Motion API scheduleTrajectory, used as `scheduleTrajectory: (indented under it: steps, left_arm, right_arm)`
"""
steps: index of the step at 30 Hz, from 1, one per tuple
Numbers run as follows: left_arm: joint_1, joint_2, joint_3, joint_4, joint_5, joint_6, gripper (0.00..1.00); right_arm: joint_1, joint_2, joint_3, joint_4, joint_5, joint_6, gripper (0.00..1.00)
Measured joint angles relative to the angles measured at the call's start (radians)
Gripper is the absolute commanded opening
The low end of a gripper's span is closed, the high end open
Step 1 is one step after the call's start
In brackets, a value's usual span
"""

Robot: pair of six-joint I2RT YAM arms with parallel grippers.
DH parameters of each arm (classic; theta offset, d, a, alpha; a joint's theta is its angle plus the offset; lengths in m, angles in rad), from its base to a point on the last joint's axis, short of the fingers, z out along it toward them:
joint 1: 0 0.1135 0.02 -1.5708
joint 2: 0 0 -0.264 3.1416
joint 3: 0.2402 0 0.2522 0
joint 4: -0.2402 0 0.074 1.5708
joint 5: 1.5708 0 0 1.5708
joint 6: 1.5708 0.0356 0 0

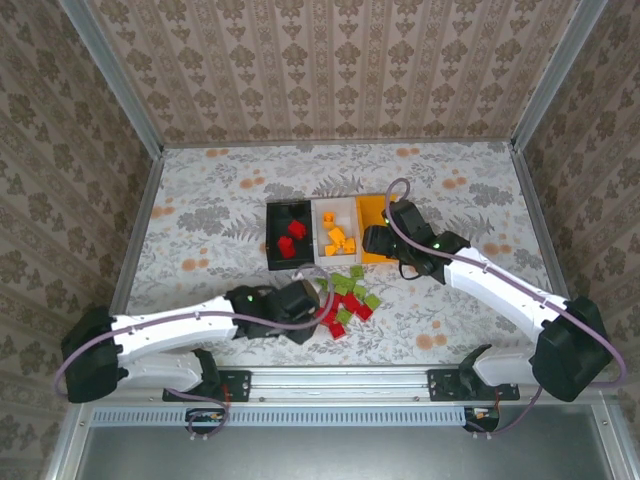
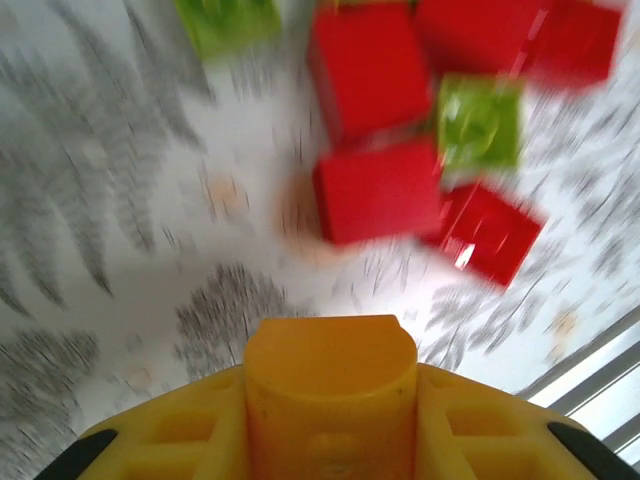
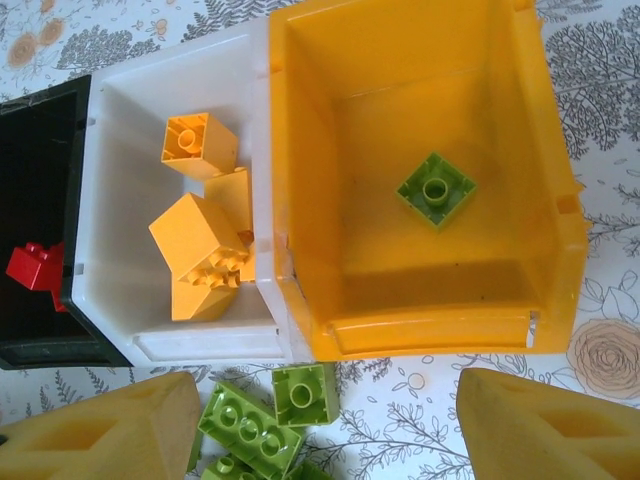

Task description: Sort the legos into containers by color

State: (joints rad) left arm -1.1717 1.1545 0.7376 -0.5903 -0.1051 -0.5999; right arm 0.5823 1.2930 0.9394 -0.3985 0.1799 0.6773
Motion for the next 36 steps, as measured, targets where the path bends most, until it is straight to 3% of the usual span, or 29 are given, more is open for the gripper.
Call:
scheduleTrajectory:
  steps: [6,11,20,23,28,32,36]
  left_arm:
    - [0.182,0.063,0.16,0.094,-0.003,0.116,0.34]
    - [0.29,0.307,0.359,0.178,0.007,0.204,0.34]
    - [0.395,0.673,0.668,0.198,0.045,0.261,0.34]
    - [0.407,0.746,0.746,0.187,0.052,0.268,0.41]
    - [0.414,0.808,0.828,0.162,0.072,0.278,0.62]
    - [0.414,0.803,0.858,0.163,0.095,0.271,0.78]
    - [0.414,0.733,0.825,0.185,0.136,0.249,0.87]
  right_arm:
    - [0.0,-0.038,-0.043,0.0,0.0,0.012,0.7]
    - [0.0,-0.058,-0.073,0.0,0.0,0.016,0.7]
    - [0.0,-0.106,-0.156,-0.002,-0.027,0.018,0.7]
    - [0.001,-0.121,-0.195,-0.001,-0.062,0.012,0.69]
    - [0.027,-0.147,-0.266,-0.001,-0.128,-0.002,0.68]
    - [0.078,-0.149,-0.288,0.0,-0.17,-0.032,0.67]
    - [0.134,-0.148,-0.29,0.014,-0.185,-0.063,0.65]
